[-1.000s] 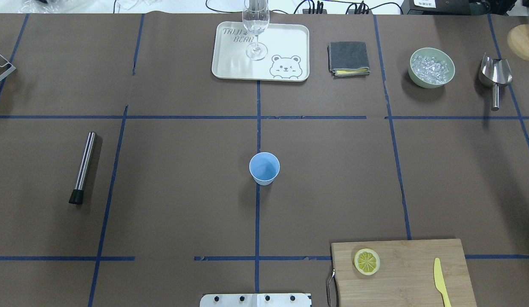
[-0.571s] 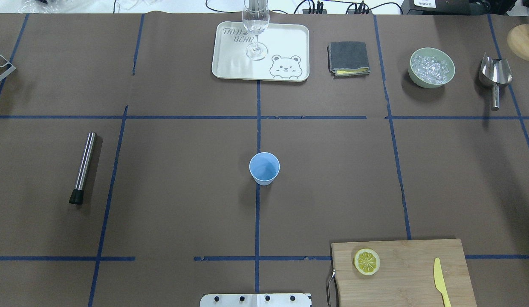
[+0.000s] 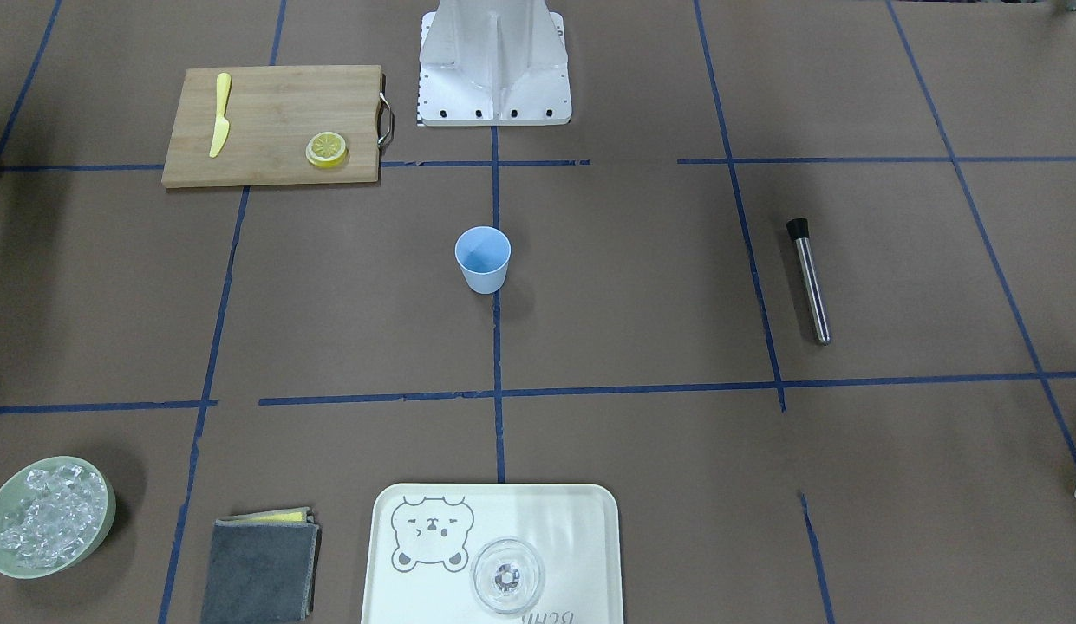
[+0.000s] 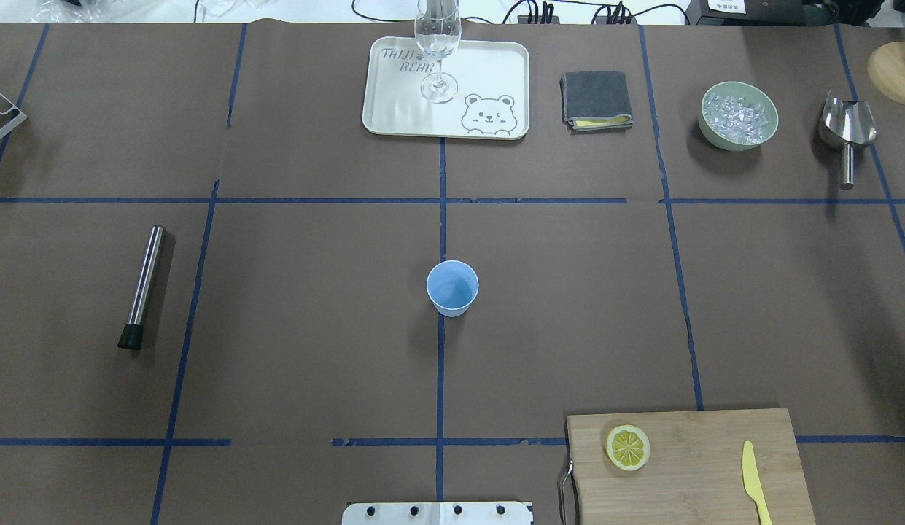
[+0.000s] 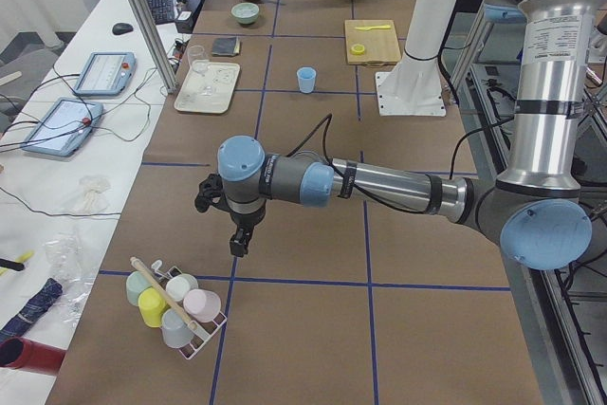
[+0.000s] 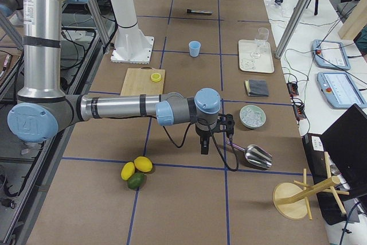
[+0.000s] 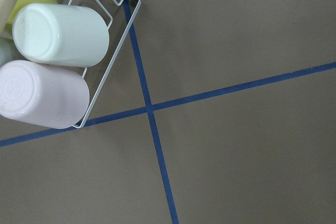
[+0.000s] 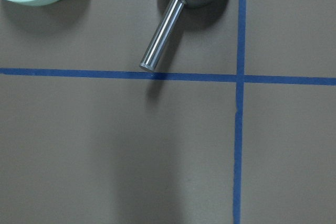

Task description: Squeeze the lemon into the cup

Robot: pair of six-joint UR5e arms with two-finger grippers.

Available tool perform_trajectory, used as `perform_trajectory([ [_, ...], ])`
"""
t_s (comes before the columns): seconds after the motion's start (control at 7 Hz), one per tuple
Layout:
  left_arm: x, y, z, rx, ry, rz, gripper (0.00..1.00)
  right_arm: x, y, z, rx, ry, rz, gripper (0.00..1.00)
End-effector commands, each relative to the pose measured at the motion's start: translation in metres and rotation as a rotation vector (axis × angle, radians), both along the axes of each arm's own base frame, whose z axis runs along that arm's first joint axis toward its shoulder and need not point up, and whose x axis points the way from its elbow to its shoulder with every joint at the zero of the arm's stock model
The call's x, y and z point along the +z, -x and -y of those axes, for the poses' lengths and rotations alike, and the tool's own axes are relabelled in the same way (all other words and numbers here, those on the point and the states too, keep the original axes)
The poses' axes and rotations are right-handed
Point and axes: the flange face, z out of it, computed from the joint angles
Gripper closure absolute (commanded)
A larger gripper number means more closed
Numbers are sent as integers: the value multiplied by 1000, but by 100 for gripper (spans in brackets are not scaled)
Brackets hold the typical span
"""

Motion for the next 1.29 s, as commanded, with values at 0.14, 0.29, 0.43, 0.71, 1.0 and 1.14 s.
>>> perform_trajectory([
  [0.14,-12,-44,3,86,-81,-70,0,-58,85,-33,38,39,131,0],
  [0.29,-13,-52,4,101,-84,-72,0,-75,125,-52,44,60,147,0],
  [0.43,-12,-57,4,111,-83,-73,0,-91,158,-66,-4,66,154,0],
  [0.71,-16,-57,4,111,-92,-74,0,-154,258,-124,35,78,109,0],
  [1.0,-16,-57,6,112,-112,-74,0,-178,330,-190,24,48,84,0],
  [1.14,-16,-57,5,111,-111,-74,0,-178,351,-211,55,46,65,0],
])
